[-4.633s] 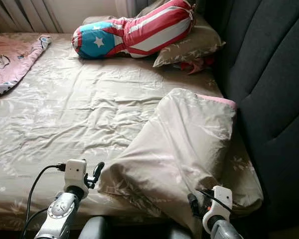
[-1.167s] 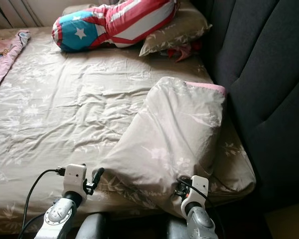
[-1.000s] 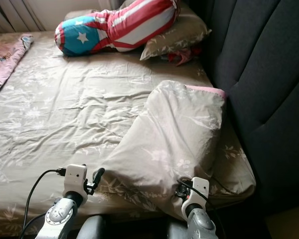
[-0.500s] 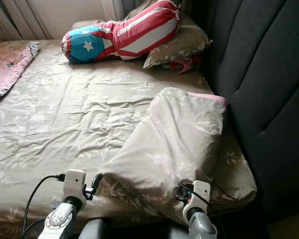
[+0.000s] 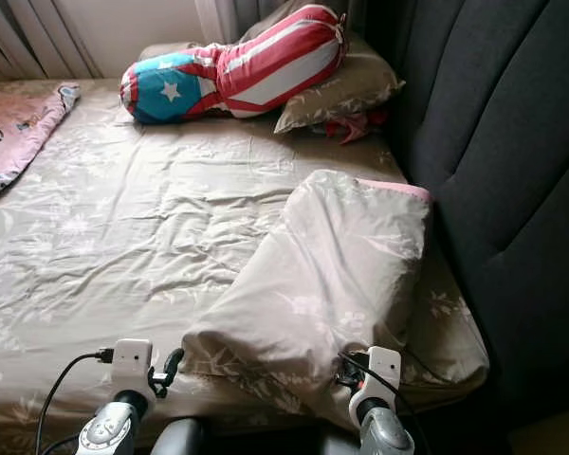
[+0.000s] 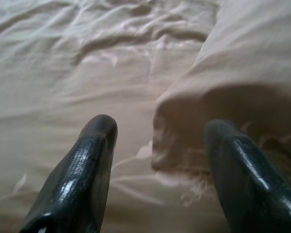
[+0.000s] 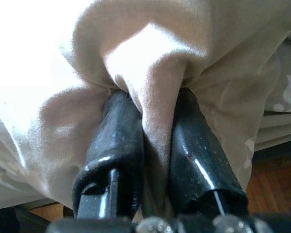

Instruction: Clean up the room

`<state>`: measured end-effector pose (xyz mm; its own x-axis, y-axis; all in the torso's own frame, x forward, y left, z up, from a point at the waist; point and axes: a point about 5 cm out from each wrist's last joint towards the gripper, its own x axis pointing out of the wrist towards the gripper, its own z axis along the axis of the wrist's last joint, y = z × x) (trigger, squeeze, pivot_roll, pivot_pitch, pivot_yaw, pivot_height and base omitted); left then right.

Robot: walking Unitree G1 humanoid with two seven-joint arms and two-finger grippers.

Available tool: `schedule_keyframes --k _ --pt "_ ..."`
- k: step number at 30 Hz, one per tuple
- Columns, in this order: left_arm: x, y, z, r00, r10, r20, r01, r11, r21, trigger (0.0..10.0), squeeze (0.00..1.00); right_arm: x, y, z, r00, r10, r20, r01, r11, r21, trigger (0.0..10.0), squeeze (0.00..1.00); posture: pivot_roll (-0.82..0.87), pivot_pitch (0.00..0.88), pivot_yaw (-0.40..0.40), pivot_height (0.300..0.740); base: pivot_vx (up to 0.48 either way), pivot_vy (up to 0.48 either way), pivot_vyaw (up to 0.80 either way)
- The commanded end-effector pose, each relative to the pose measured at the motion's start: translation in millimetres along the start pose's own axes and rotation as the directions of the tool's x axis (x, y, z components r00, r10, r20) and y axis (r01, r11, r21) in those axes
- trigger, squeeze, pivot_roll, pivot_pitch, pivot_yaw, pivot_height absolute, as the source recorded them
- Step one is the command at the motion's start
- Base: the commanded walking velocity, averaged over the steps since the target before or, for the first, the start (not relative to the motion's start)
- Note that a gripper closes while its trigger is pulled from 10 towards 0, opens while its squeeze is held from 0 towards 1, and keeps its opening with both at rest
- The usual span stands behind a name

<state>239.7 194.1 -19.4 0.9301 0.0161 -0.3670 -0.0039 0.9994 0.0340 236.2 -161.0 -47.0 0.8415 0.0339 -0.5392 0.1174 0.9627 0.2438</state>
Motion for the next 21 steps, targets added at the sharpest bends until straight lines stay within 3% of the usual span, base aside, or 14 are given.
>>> schedule_keyframes --k 1,7,17,21 --pt "-0.5 5.6 -1.7 1.0 0.024 -0.008 -0.024 1.0 -0.018 10.0 0.0 1.9 3.0 5.6 1.0 0.012 0.027 -0.011 1.0 -0.004 10.0 0.0 -0.02 0.064 -0.015 0.705 0.0 0.0 0.0" --pt "-1.3 5.5 -10.8 0.998 0.037 -0.055 -0.039 0.999 -0.029 10.0 0.0 2.1 1.9 6.0 1.0 0.006 0.024 -0.006 1.0 -0.004 10.0 0.0 -0.02 0.059 -0.02 0.74 0.0 0.0 0.0" --pt "-6.5 6.5 -27.2 0.989 0.028 -0.147 -0.036 0.998 -0.056 10.0 0.0 1.7 -2.3 5.8 1.0 -0.011 0.015 0.011 1.0 -0.014 10.0 0.0 -0.02 0.054 -0.029 0.74 0.0 0.0 0.0" --pt "-12.8 14.0 -40.2 0.974 0.049 -0.22 -0.068 0.994 -0.084 10.0 0.0 1.4 -7.2 6.5 0.999 -0.032 0.01 0.032 0.999 -0.019 10.0 0.0 -0.01 0.052 -0.034 0.74 0.0 0.0 0.0"
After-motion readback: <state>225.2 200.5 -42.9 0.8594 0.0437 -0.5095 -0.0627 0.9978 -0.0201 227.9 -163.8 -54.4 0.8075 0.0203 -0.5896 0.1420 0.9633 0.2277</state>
